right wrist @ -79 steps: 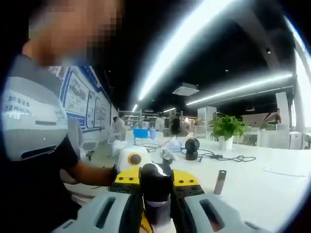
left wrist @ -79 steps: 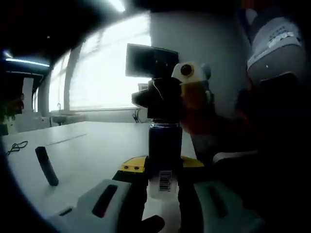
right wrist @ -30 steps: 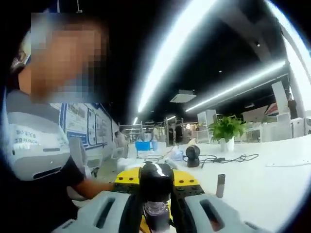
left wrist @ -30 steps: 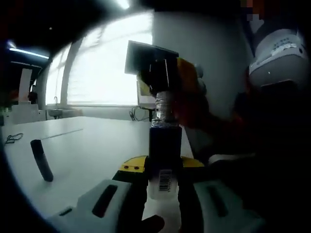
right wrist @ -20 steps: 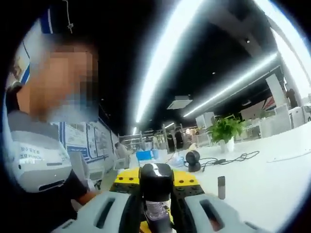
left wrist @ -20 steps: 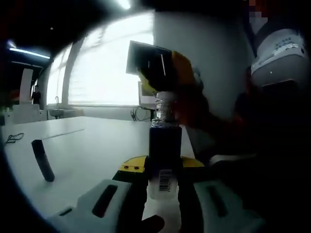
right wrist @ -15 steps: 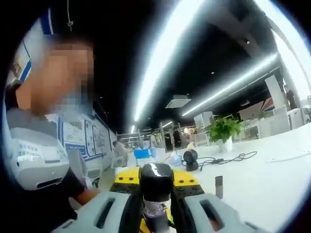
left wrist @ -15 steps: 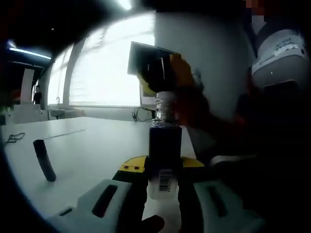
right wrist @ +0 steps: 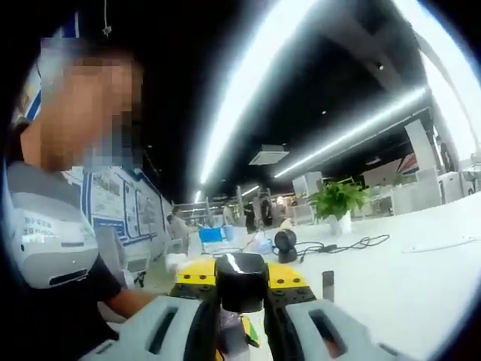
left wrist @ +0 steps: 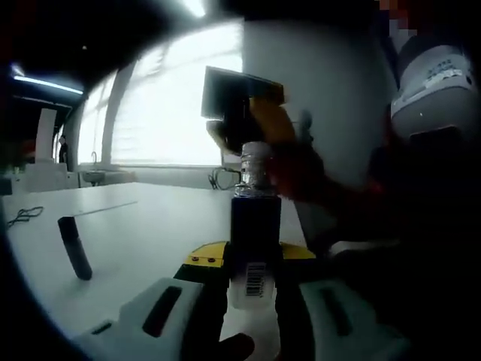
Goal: Pick up cosmetic bottle twist off cap place on table pick up cap screw tight cap place on table
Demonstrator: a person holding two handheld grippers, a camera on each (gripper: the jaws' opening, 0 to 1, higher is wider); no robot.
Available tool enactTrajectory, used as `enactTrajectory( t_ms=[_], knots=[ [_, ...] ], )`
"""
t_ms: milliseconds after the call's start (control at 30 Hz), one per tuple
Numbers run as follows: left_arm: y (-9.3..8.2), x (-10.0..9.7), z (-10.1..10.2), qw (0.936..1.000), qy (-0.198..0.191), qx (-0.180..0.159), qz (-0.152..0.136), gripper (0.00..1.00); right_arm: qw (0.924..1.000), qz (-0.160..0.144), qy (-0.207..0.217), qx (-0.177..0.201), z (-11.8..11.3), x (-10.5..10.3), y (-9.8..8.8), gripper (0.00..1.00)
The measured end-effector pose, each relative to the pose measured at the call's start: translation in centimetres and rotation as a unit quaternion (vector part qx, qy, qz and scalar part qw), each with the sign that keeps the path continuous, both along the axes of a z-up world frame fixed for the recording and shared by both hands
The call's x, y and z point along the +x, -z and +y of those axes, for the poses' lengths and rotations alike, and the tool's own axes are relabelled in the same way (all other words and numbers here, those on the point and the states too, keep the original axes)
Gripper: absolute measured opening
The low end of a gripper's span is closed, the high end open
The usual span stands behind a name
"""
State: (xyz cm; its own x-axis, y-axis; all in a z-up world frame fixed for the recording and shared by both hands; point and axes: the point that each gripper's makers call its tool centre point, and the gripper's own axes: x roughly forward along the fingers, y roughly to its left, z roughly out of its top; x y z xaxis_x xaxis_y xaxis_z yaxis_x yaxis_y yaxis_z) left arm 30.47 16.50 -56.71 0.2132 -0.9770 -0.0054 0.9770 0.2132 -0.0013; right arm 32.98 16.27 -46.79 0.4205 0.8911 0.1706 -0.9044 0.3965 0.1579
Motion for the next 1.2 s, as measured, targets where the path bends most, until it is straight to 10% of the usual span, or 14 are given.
enactTrajectory(
  t_ms=[1200],
  knots=[
    [-0.6, 1.0, 1.1, 0.9995, -0.025, -0.016, -0.006, 0.13, 0.9944, 0.002, 0.069, -0.08, -0.8, 6.3, 4.7, 0.15]
  ],
)
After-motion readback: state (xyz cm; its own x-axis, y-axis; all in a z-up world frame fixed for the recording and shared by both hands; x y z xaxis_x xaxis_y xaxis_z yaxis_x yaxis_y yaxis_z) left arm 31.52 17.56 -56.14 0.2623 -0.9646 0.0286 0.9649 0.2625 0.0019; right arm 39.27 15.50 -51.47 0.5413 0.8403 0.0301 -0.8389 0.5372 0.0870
